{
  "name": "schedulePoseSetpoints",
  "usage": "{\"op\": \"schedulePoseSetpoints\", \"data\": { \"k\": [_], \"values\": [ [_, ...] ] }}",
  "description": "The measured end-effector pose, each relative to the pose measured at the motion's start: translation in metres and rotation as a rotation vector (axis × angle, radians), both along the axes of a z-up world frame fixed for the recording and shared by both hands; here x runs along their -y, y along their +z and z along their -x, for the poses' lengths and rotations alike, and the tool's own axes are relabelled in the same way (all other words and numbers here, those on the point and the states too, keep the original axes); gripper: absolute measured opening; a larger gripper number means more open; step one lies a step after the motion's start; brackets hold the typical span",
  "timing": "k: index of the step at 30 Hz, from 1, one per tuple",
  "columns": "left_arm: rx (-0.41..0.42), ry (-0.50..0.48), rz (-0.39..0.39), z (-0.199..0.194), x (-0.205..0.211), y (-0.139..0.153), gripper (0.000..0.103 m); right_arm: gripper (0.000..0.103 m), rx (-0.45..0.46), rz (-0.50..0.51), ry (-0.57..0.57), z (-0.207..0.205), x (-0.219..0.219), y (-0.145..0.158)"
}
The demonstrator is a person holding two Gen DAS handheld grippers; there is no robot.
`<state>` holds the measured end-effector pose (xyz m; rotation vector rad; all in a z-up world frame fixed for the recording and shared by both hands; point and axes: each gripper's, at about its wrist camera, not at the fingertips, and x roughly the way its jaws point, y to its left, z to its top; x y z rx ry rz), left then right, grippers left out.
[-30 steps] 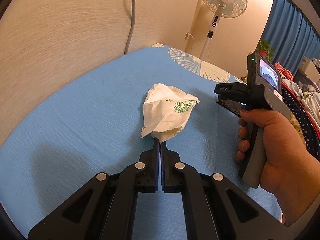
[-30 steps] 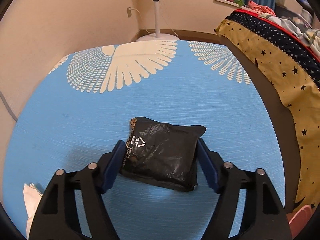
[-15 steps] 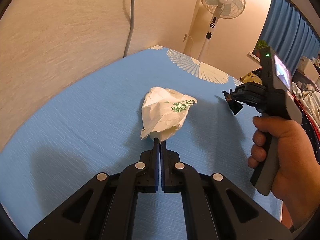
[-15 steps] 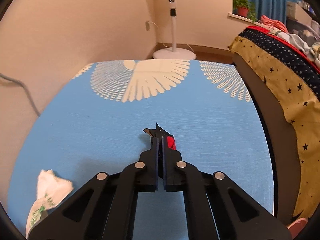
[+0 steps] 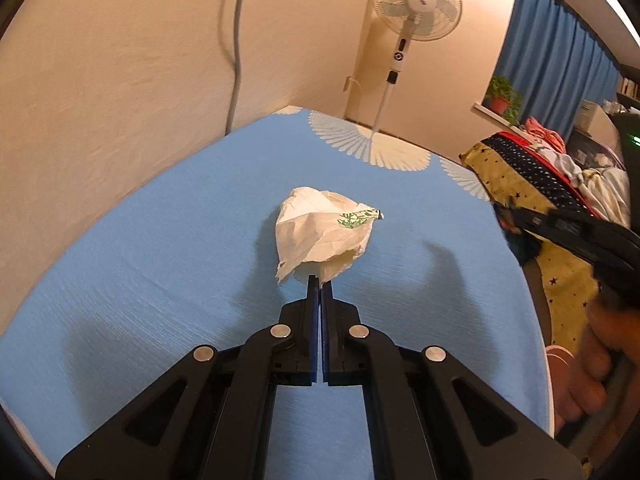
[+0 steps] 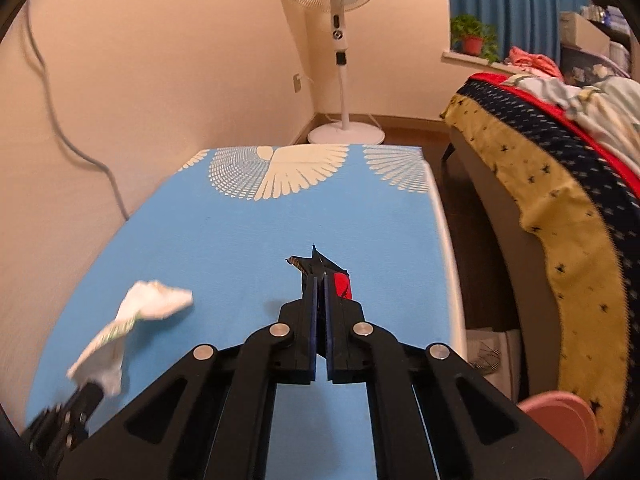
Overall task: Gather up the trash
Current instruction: 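Carry the tissue in the left tool and pouch in the right tool over the pink bin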
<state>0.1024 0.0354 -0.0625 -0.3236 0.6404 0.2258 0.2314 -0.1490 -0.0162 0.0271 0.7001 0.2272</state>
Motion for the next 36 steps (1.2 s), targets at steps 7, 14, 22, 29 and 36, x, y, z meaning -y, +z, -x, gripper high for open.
{"op": "schedulePoseSetpoints", "data": {
  "k": [7, 14, 22, 29, 36],
  "values": [
    [0.03, -0.076, -0.042, 0.018, 0.022, 0.015, 0.001, 0.003, 0.063, -0.004, -0.062, 0.066, 0.041, 0.026],
    [0.064, -0.157, -0.076, 0.036, 0.049, 0.031, 0.001, 0.004, 0.095, -0.017, -0.179, 0.124, 0.092, 0.036],
    [0.086, -0.263, -0.103, 0.053, 0.091, 0.038, 0.001, 0.004, 0.114, -0.027, -0.311, 0.164, 0.139, 0.037],
    [0.094, -0.369, -0.108, 0.059, 0.132, 0.035, 0.001, 0.004, 0.102, -0.054, -0.407, 0.179, 0.173, 0.026],
    [0.104, -0.49, -0.085, 0.062, 0.176, 0.032, 0.001, 0.005, 0.073, -0.073, -0.489, 0.184, 0.198, 0.008]
  ]
}}
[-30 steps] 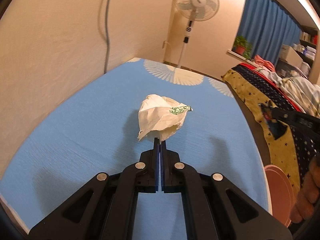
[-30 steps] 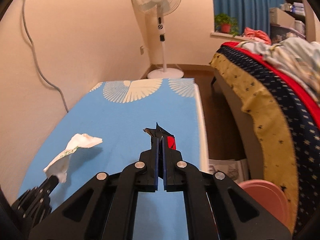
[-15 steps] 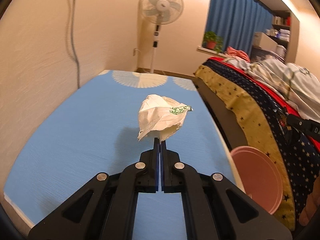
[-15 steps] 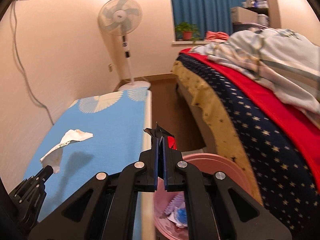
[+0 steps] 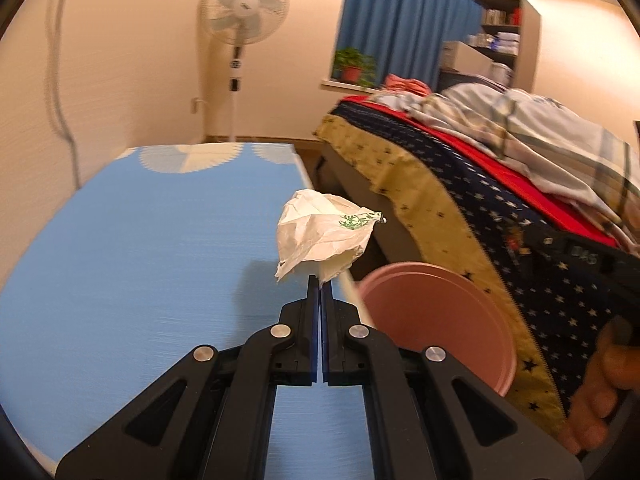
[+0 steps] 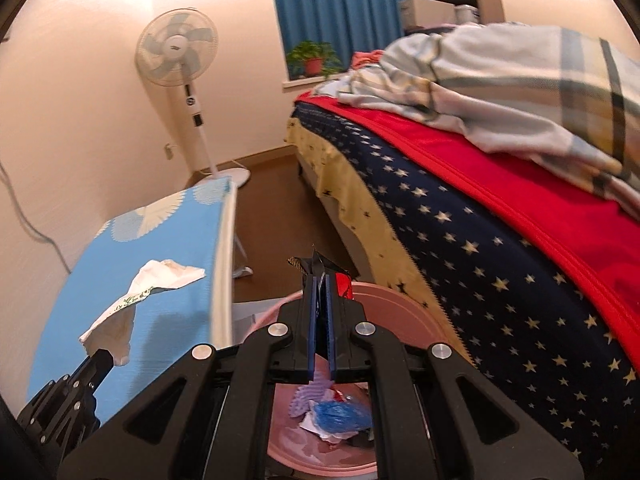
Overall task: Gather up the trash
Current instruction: 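Carry the tissue in the left tool and pouch in the right tool over the pink bin, then open both tools to drop the tissue and pouch into the pink bin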
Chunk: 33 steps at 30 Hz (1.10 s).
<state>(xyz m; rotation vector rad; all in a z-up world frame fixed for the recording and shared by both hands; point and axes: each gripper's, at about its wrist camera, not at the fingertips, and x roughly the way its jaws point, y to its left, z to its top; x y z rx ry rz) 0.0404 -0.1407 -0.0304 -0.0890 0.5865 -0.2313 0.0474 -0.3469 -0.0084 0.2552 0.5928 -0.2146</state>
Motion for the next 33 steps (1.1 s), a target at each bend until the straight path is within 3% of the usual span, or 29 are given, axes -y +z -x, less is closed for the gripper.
{"op": "schedulePoseSetpoints", "data": {
  "k": [15, 22, 33],
  "values": [
    [-0.12, -0.178, -0.001, -0.003, 0.075, -0.047, 0.001, 0.005, -0.077, -0.073, -0.082, -0.008, 0.032, -0.046],
    [-0.19, -0.163, 0.002, -0.01, 0.083, -0.07, 0.001, 0.006, -0.098, -0.065, -0.086, -0.013, 0.033, -0.059],
    [-0.203, -0.137, -0.029, -0.012, 0.089, -0.084, 0.0, 0.009, -0.101, -0.032, -0.113, -0.009, 0.034, -0.071]
  ]
}}
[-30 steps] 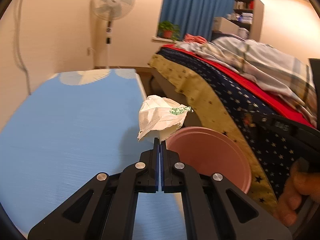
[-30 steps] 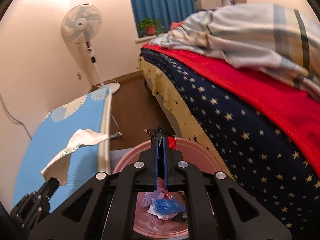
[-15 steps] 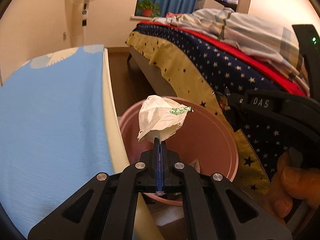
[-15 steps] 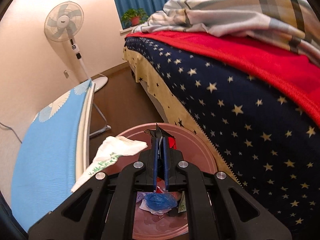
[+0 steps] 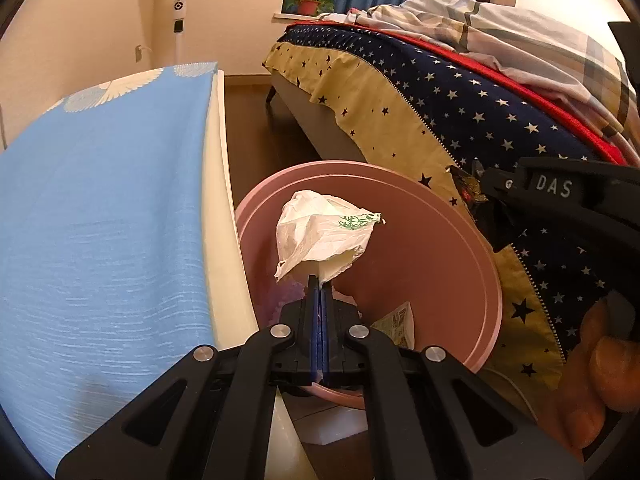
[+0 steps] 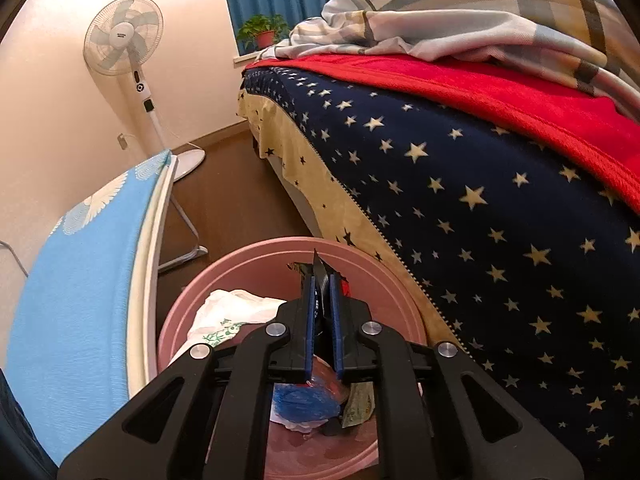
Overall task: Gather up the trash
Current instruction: 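Open both tools to drop the tissue and pouch into the pink bin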
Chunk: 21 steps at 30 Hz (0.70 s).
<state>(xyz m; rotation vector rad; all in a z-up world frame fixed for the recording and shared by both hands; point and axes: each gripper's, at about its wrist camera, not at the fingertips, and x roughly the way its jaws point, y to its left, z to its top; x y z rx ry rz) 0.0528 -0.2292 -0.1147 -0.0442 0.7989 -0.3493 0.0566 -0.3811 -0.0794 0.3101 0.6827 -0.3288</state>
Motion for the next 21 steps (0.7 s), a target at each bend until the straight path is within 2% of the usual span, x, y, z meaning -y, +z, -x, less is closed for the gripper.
{"op": "schedulePoseSetpoints", "data": {
  "k": [4, 8, 15, 18, 21],
  "values": [
    [-0.002, 0.0, -0.004, -0.0001, 0.0022, -0.0021, 0.001, 0.01, -0.01, 0.002, -0.002, -0.0009, 0.0015, -0.001],
    [-0.009, 0.001, -0.002, -0.0008, 0.0018, -0.0029, 0.001, 0.019, -0.018, 0.013, 0.005, -0.001, -0.0014, -0.002],
    [-0.016, -0.001, 0.004, -0.0016, 0.0018, -0.0036, 0.002, 0.02, -0.032, 0.023, 0.003, -0.0015, -0.0028, -0.003],
    [-0.016, -0.002, 0.01, -0.0009, 0.0011, -0.0026, 0.003, 0.027, -0.031, 0.026, 0.001, -0.0005, -0.0031, -0.0018],
    [-0.008, -0.001, 0.02, 0.0003, -0.0009, 0.0018, 0.003, 0.029, -0.025, 0.031, 0.004, 0.0016, -0.0037, 0.0024]
  ]
}}
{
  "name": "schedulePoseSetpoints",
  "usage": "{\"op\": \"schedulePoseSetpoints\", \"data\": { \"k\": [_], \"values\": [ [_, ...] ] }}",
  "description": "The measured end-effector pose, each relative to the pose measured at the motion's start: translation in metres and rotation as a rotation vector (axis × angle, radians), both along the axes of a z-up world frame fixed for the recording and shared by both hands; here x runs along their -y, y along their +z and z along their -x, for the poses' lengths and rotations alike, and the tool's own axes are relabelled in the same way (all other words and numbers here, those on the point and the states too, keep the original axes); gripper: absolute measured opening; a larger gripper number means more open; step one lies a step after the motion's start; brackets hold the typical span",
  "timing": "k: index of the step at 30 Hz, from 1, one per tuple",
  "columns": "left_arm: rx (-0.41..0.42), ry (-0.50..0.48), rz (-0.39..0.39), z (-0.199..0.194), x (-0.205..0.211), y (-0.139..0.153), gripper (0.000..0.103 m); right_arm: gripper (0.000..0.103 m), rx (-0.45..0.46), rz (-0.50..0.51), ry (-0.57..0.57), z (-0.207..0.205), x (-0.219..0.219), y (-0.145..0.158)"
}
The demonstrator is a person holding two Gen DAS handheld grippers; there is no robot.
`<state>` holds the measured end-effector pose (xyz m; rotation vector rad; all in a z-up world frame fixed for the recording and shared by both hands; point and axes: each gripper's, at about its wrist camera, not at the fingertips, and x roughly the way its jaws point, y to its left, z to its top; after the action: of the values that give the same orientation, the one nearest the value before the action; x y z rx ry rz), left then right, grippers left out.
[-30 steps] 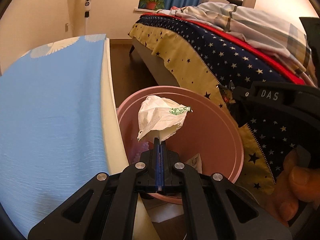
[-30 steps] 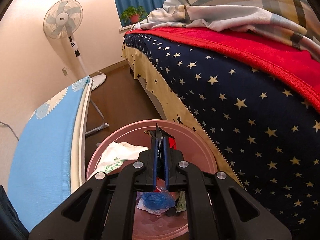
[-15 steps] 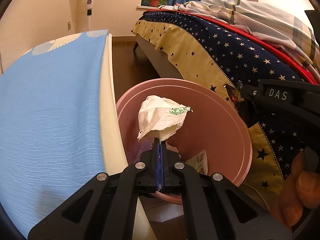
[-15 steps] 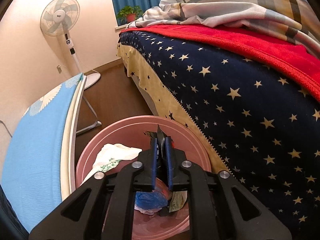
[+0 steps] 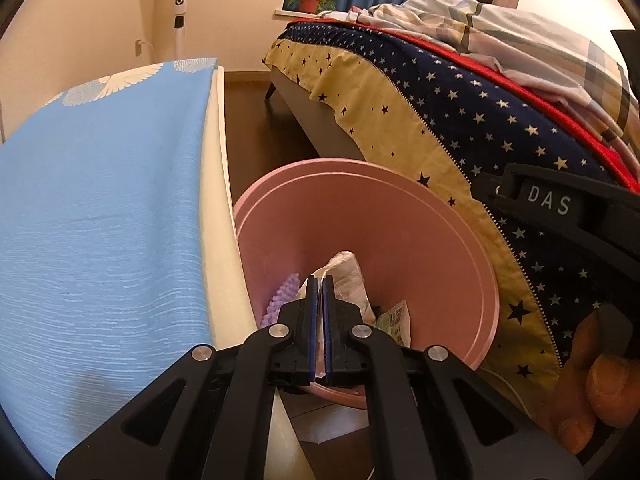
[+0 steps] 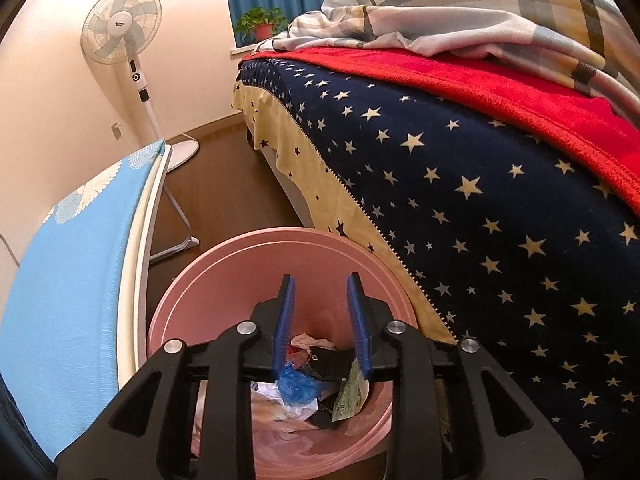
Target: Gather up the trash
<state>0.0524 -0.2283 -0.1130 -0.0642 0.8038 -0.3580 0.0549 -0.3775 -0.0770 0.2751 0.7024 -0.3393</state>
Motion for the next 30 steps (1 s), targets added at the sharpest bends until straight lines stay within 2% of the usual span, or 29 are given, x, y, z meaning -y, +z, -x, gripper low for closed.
{"op": "schedulePoseSetpoints", "data": {
  "k": [1, 4, 6, 7, 8, 12, 15, 18, 20, 23, 26, 30],
  "values": [
    [0.009, 0.001, 0.007, 0.001, -0.002, 0.004, 0.003, 0.03, 0.003, 0.002, 0.0, 0.001, 0.0, 0.002],
    [0.03, 0.002, 0.024, 0.006, -0.009, 0.013, 0.003, 0.047, 0.025, 0.007, -0.003, 0.006, -0.001, 0.014],
    [0.038, 0.006, 0.037, 0.008, -0.014, 0.019, 0.014, 0.061, 0.045, 0.026, -0.006, 0.011, -0.002, 0.026],
    [0.045, 0.008, 0.049, 0.01, -0.017, 0.024, 0.03, 0.064, 0.056, 0.032, -0.009, 0.014, -0.002, 0.034],
    [0.054, 0.009, 0.057, 0.012, -0.019, 0.028, 0.039, 0.071, 0.065, 0.035, -0.013, 0.017, -0.002, 0.039],
    [0.095, -0.003, 0.069, 0.022, -0.026, 0.047, 0.043, 0.083, 0.099, 0.034, -0.021, 0.028, -0.002, 0.065],
    [0.131, 0.002, 0.079, 0.03, -0.033, 0.066, 0.048, 0.089, 0.123, 0.045, -0.01, 0.042, -0.006, 0.084],
    [0.18, 0.014, 0.079, 0.04, -0.044, 0.093, 0.059, 0.094, 0.153, 0.046, 0.013, 0.057, -0.013, 0.104],
    [0.22, 0.032, 0.071, 0.05, -0.053, 0.113, 0.071, 0.096, 0.176, 0.057, 0.019, 0.062, -0.018, 0.12],
    [0.262, 0.078, 0.06, 0.063, -0.07, 0.14, 0.082, 0.098, 0.219, 0.06, 0.051, 0.076, -0.027, 0.143],
    [0.283, 0.126, 0.045, 0.075, -0.089, 0.161, 0.089, 0.098, 0.271, 0.084, 0.11, 0.091, -0.04, 0.164],
    [0.313, 0.17, -0.002, 0.094, -0.115, 0.182, 0.092, 0.098, 0.306, 0.089, 0.189, 0.107, -0.054, 0.178]
  ]
}}
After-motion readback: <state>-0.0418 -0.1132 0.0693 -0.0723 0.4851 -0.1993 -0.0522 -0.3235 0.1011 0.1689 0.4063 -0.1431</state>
